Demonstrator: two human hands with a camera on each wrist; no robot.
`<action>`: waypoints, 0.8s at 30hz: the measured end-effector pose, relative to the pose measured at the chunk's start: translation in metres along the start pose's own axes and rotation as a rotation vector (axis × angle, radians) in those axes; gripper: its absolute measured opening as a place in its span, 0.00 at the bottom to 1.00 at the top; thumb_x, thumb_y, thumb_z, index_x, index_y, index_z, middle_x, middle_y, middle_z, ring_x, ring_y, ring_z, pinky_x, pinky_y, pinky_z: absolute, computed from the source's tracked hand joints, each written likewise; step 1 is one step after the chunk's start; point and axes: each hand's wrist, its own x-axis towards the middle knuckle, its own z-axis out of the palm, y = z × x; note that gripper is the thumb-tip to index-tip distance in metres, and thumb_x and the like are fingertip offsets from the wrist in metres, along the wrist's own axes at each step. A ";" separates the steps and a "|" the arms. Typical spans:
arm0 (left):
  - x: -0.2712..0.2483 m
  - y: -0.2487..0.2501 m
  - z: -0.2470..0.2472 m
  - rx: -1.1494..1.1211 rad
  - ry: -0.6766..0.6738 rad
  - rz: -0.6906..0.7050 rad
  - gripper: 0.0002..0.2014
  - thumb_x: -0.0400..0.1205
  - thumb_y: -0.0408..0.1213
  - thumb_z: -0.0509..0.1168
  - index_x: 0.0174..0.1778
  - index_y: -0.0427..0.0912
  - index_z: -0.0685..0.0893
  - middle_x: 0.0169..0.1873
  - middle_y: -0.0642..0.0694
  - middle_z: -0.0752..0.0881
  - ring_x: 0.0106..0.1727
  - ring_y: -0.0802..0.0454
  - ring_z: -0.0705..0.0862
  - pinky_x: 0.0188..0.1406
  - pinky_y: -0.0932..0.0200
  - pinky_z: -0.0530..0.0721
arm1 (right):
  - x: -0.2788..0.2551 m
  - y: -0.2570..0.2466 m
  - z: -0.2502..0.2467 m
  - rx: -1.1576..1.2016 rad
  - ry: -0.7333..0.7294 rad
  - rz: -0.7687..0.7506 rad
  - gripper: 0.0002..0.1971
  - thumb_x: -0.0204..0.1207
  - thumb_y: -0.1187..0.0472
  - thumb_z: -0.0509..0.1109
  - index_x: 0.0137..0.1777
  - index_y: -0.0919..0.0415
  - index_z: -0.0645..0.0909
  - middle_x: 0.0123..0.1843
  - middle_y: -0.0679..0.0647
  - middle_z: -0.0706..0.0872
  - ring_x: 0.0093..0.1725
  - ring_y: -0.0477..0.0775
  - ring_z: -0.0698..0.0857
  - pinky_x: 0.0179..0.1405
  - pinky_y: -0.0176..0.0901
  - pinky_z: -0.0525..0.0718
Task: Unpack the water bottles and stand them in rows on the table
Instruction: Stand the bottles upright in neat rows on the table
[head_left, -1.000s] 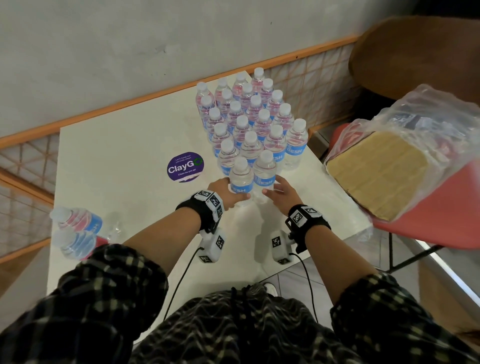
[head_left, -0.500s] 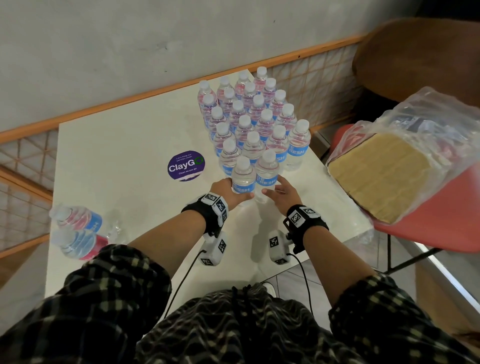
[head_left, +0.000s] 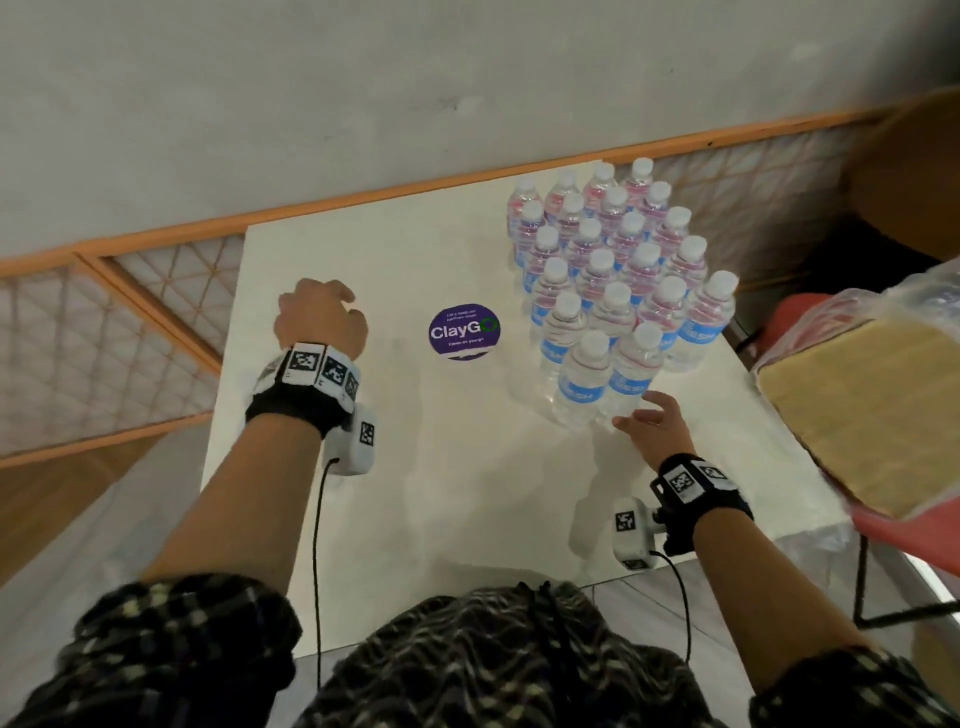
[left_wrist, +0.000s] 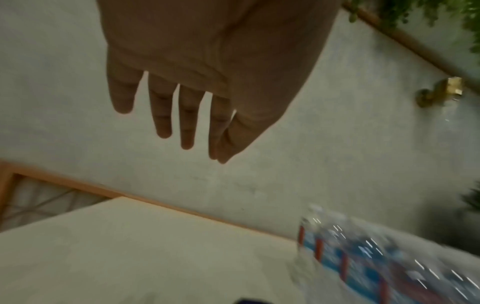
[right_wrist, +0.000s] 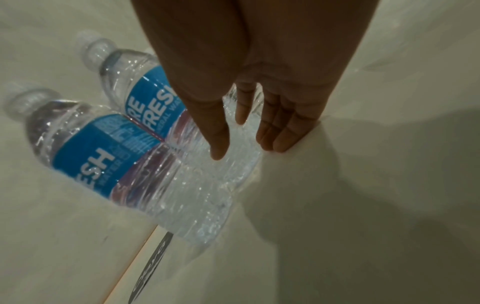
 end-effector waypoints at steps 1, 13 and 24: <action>0.008 -0.014 -0.007 0.048 0.000 -0.052 0.13 0.79 0.37 0.62 0.58 0.47 0.85 0.64 0.38 0.79 0.65 0.34 0.77 0.62 0.40 0.80 | 0.002 0.002 0.000 -0.006 0.013 0.006 0.26 0.70 0.62 0.77 0.65 0.56 0.71 0.62 0.61 0.82 0.52 0.57 0.81 0.61 0.53 0.79; 0.001 -0.099 -0.015 0.067 -0.367 -0.220 0.30 0.83 0.47 0.62 0.78 0.35 0.66 0.78 0.36 0.67 0.78 0.37 0.66 0.74 0.48 0.65 | 0.002 0.004 -0.004 0.082 -0.022 0.081 0.17 0.72 0.67 0.75 0.56 0.58 0.73 0.40 0.56 0.81 0.35 0.52 0.80 0.38 0.44 0.80; -0.034 -0.111 0.008 0.005 0.080 -0.164 0.20 0.82 0.50 0.59 0.59 0.36 0.80 0.58 0.32 0.77 0.53 0.28 0.81 0.52 0.41 0.79 | -0.010 0.000 0.003 0.237 0.020 0.165 0.18 0.74 0.61 0.74 0.63 0.55 0.75 0.46 0.58 0.84 0.39 0.52 0.83 0.38 0.45 0.83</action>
